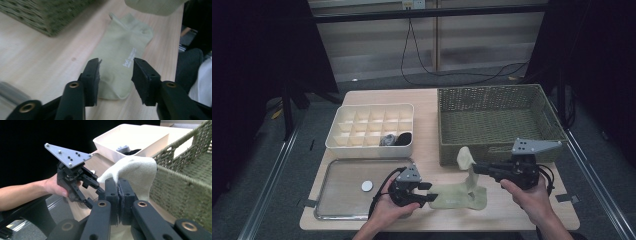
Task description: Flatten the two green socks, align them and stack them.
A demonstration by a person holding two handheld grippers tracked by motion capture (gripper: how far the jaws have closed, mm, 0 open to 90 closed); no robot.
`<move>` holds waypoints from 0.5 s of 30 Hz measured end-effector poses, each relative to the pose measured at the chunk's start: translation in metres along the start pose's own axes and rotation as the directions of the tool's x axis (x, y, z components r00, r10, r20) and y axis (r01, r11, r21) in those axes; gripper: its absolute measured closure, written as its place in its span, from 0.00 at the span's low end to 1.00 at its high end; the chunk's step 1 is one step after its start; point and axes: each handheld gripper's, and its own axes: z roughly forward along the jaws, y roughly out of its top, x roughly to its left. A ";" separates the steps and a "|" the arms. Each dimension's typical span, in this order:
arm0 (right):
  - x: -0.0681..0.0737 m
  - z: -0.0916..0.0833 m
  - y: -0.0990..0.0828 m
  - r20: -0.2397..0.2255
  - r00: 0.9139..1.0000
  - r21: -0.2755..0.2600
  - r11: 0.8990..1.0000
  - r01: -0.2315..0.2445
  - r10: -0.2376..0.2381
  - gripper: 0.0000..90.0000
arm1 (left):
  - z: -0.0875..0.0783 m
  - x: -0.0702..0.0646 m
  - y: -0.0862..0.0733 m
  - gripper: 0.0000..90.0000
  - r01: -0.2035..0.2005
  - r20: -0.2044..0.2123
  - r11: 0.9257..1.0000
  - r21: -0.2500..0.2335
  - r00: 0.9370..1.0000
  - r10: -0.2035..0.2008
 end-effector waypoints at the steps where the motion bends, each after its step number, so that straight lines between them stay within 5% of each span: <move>1: -0.001 0.000 -0.002 -0.002 1.000 0.002 1.000 -0.004 0.004 0.98 | 0.002 0.000 -0.001 0.67 -0.007 0.007 1.000 0.005 1.000 0.007; 10: -0.001 0.009 -0.015 -0.018 1.000 0.031 0.999 -0.017 0.018 0.98 | 0.016 0.006 -0.001 0.81 0.012 -0.005 0.999 0.041 1.000 -0.012; 15: -0.008 0.029 -0.026 -0.037 0.998 0.081 0.996 -0.048 0.051 0.98 | 0.014 0.007 -0.001 0.77 0.030 -0.030 1.000 0.008 0.999 -0.030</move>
